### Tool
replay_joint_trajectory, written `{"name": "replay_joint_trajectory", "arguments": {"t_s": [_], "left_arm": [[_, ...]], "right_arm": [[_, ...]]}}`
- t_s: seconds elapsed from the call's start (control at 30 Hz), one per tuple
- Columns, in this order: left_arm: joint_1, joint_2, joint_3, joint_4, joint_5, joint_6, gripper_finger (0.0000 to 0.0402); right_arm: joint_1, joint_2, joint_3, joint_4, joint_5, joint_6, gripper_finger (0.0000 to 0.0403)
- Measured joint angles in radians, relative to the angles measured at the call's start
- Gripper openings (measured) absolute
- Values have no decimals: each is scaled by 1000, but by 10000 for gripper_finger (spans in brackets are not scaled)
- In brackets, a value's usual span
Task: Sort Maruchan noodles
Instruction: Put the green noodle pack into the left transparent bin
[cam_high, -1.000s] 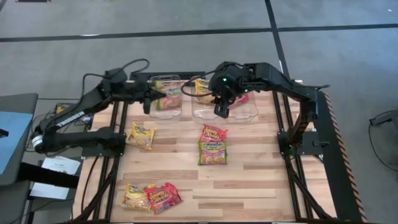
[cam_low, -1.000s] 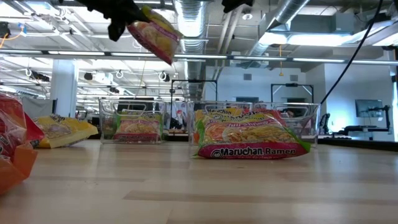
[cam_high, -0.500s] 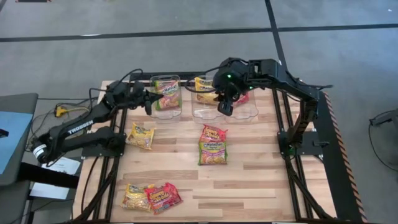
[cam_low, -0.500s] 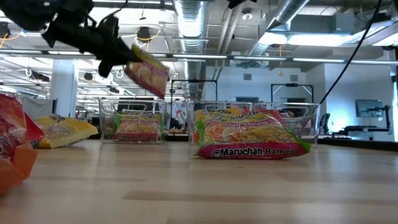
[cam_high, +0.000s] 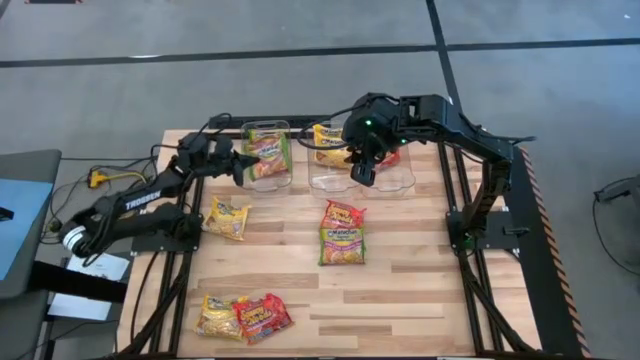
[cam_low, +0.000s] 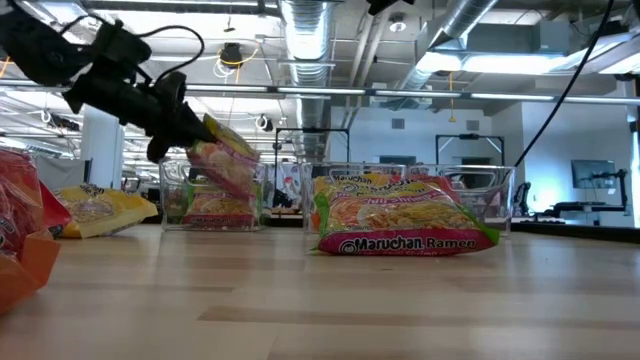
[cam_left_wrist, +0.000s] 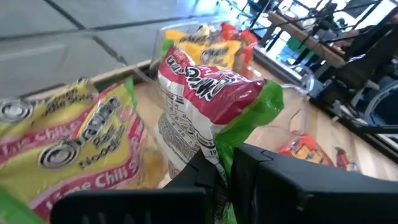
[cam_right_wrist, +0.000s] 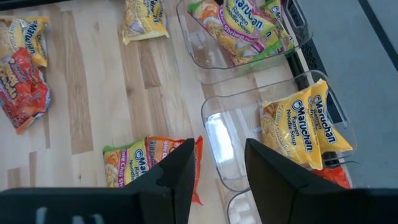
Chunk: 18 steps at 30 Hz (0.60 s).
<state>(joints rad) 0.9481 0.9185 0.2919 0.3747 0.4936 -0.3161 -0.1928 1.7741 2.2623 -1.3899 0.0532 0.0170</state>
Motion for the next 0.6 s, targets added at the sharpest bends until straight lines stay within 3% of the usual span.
{"name": "replay_joint_trajectory", "arguments": {"t_s": [0.37, 0.6], "left_arm": [[12, 250, -1, 186, 44, -10, 2], [12, 323, 0, 227, 14, -25, 7]], "right_arm": [[0, 0, 0, 0, 0, -2, 162], [0, 0, -1, -1, 0, -3, 162]]}}
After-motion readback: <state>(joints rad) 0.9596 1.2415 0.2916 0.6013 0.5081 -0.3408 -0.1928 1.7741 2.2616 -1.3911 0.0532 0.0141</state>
